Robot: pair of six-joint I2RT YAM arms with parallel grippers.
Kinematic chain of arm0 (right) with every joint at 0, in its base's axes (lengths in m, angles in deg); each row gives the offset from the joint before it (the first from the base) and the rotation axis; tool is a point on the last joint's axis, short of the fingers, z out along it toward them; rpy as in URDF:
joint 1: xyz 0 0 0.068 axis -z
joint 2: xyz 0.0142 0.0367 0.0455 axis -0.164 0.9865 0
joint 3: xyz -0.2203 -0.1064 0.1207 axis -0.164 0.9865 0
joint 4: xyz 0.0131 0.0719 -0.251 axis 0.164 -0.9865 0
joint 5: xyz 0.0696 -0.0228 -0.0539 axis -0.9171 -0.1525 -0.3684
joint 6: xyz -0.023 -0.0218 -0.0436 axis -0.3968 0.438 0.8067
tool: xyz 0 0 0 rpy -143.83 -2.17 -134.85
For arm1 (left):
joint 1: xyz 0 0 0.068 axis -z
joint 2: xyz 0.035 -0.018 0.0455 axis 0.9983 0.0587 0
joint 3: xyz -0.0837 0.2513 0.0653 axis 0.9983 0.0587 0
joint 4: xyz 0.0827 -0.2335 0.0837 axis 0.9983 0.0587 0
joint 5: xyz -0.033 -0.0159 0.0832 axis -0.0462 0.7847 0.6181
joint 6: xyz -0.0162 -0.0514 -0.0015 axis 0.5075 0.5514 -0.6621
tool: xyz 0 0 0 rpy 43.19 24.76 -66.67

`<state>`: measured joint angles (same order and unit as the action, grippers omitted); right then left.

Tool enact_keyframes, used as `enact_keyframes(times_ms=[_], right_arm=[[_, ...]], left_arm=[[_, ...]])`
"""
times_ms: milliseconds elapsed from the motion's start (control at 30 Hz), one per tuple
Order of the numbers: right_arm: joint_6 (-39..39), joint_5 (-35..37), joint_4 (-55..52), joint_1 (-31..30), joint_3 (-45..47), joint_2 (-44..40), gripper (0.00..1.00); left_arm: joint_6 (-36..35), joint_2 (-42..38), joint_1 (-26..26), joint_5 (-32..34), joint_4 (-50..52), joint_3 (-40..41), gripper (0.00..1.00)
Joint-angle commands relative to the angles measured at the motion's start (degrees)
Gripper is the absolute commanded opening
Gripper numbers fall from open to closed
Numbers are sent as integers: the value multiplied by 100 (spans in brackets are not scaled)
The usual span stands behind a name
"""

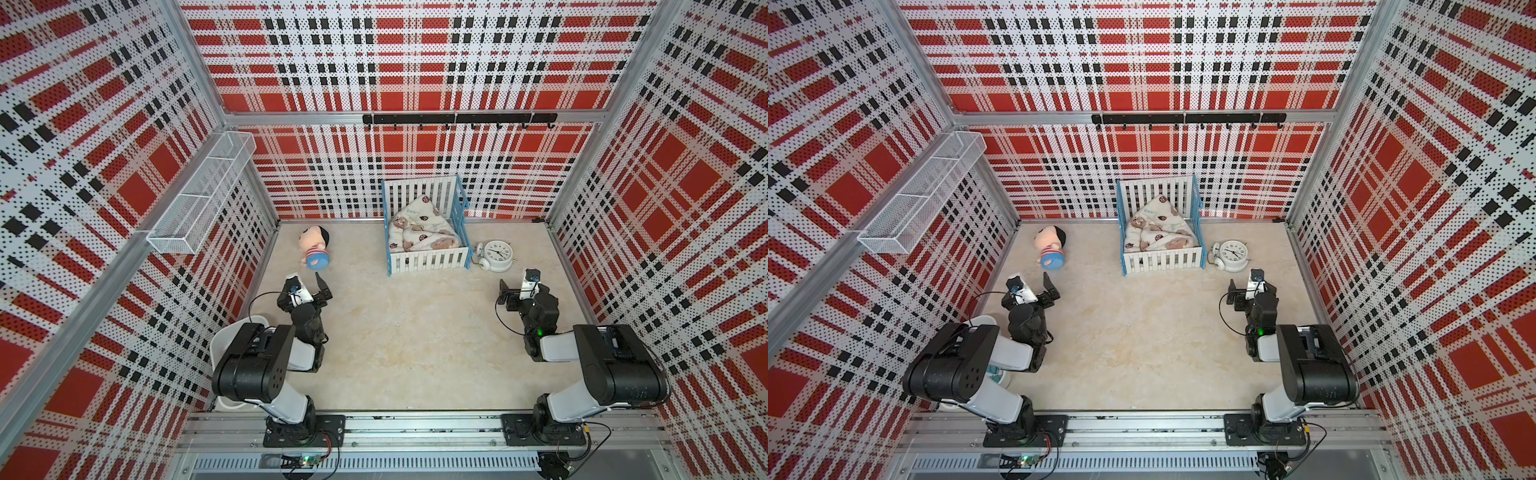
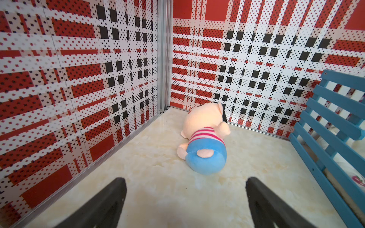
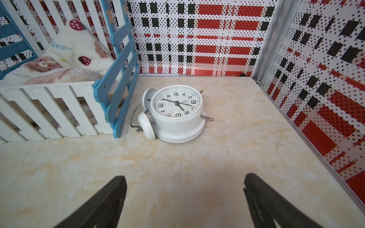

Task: Take out the binder clips from the storage box
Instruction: Move the storage box to the center of the board.

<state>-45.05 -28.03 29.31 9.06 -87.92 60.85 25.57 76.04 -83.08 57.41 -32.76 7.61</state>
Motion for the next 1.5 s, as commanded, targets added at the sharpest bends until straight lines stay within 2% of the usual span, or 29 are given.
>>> enact_keyframes(times_ms=[0, 67, 133, 200, 300, 367, 467, 567, 667, 800, 900, 1100, 1467], right_arm=[[11, 59, 139, -67, -109, 52, 100], [13, 64, 135, -67, -104, 52, 100], [11, 68, 139, -67, -109, 52, 100], [15, 66, 136, -67, -104, 52, 100], [11, 60, 134, -67, -106, 51, 100], [10, 61, 135, -68, -109, 47, 100], [9, 63, 136, -67, -106, 49, 100], [7, 62, 139, -72, -104, 48, 100], [12, 63, 140, -69, -105, 48, 100], [13, 62, 149, -67, -106, 43, 100], [16, 61, 142, -73, -108, 44, 100], [15, 63, 149, -69, -105, 43, 100], [13, 64, 146, -67, -107, 43, 100]], left_arm=[[-69, -77, -38, -69, -6, 60, 99], [-63, -81, -54, -89, -4, 65, 99], [-58, -90, -48, -94, -6, 71, 91], [-77, -113, -19, -3, -13, 68, 89], [-189, -329, 194, 428, 163, -13, 89], [-255, -615, 428, 1102, 674, -197, 89], [-129, -1090, 532, 1633, 1954, -699, 88], [418, -1519, 528, 1792, 3231, -1197, 87], [1433, -1755, 474, 1957, 4571, -1734, 86], [2750, -1691, 226, 2057, 7106, -2559, 85], [3229, -1595, -16, 1847, 8057, -2767, 83], [3971, -1593, -741, 1408, 8758, -2546, 83], [4042, -1412, -1237, 757, 8646, -2206, 83]])
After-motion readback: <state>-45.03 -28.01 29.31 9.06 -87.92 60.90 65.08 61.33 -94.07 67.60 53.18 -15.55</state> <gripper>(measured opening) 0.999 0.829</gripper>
